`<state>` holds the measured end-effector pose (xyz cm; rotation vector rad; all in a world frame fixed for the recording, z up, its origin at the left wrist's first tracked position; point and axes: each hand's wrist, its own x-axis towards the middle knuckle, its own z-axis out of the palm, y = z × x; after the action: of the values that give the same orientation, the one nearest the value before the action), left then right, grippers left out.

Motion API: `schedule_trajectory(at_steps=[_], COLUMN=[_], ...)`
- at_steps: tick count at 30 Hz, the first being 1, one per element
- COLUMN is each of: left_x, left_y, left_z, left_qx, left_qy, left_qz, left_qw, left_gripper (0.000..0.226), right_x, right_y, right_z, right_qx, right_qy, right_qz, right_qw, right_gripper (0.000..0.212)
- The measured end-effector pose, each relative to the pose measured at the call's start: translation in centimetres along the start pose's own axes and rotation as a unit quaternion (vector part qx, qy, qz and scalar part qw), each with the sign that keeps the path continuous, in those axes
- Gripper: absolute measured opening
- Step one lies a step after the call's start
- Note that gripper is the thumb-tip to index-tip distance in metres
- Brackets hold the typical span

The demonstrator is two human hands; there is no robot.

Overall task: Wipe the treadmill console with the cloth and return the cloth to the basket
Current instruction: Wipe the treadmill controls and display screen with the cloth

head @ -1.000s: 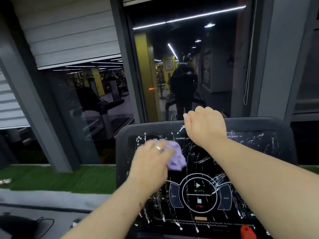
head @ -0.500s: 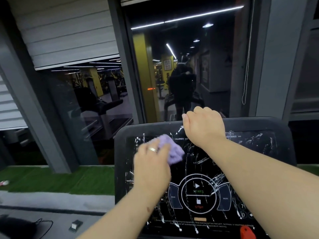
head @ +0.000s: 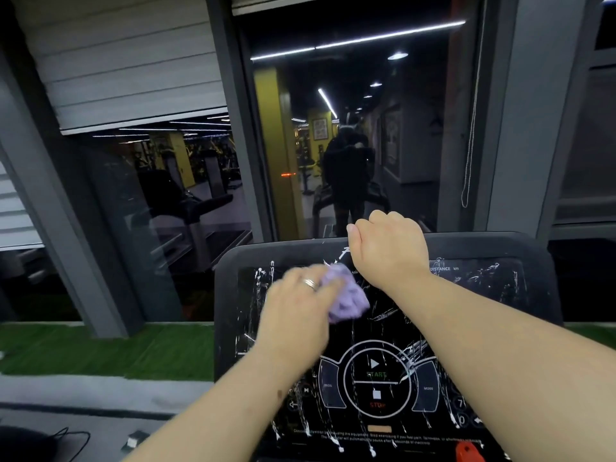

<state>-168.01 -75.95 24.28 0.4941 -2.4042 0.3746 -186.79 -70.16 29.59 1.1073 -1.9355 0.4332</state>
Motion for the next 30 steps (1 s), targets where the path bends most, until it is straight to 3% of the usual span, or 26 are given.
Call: schedule_trajectory(at_steps=[2,3,4,7,8,12,13,16,17,18,21,22,25,26,27,30], left_x=[0.7,0.5,0.1,-1.7,-1.3,0.7,0.4,-1.4,-1.1,-0.2,1.9,1.7,-0.7,-0.9,-0.4,1.4], left_y=[-0.8,-0.2,0.9,2.6,1.7,-0.2,0.5,2.7,2.1,1.2,-0.4,0.1,2.3,1.9,1.1,-0.7], left_z=[-0.5,-0.2,0.3,1.1,0.6,-0.7,-0.3,1.2,0.8,0.3,-1.1,-0.9,0.8,0.7,0.5,-0.4], left_qx=[-0.021,-0.018,-0.014,0.002,0.004,-0.014,-0.009,0.015,0.023,0.019,-0.013,-0.01,0.013,0.023,0.024,0.015], left_qy=[0.032,0.041,0.036,0.005,-0.002,0.035,0.03,-0.042,-0.05,-0.05,0.015,0.023,-0.004,0.003,0.01,0.054], left_qz=[-0.12,-0.139,-0.122,0.046,0.058,-0.151,-0.13,0.073,0.097,0.067,-0.147,-0.142,0.062,0.092,0.077,-0.104], left_qw=[0.992,0.989,0.992,0.999,0.998,0.988,0.991,0.996,0.994,0.996,0.989,0.99,0.998,0.995,0.997,0.993], left_gripper=[0.056,0.057,0.059,0.058,0.058,0.054,0.053,0.049,0.048,0.047,0.044,0.044,0.045,0.047,0.048,0.051], right_x=[0.0,0.0,0.0,-0.1,-0.1,0.0,0.0,0.0,0.0,0.0,0.1,0.1,0.0,0.0,0.0,0.1], right_y=[0.0,0.0,0.0,-0.1,-0.1,-0.1,-0.1,-0.1,-0.1,-0.1,-0.1,-0.1,0.0,0.0,0.0,-0.1], right_z=[0.0,0.0,0.0,0.0,-0.1,-0.2,-0.2,-0.3,-0.3,-0.3,-0.3,-0.2,0.0,0.0,0.0,-0.1], right_qx=[0.002,0.002,0.001,-0.003,-0.004,-0.007,-0.004,0.002,0.004,0.005,0.001,0.0,0.005,0.007,0.008,0.005], right_qy=[-0.001,-0.001,-0.003,0.002,0.004,-0.005,-0.007,-0.014,-0.014,-0.014,-0.02,-0.02,-0.008,-0.003,0.0,-0.01], right_qz=[0.0,0.0,0.001,-0.001,0.0,0.003,0.005,0.003,0.004,0.005,0.006,0.005,0.003,0.004,0.006,0.004], right_qw=[1.0,1.0,1.0,1.0,1.0,1.0,1.0,1.0,1.0,1.0,1.0,1.0,1.0,1.0,1.0,1.0], right_gripper=[0.045,0.045,0.045,0.046,0.046,0.045,0.046,0.047,0.047,0.048,0.047,0.047,0.047,0.047,0.047,0.047])
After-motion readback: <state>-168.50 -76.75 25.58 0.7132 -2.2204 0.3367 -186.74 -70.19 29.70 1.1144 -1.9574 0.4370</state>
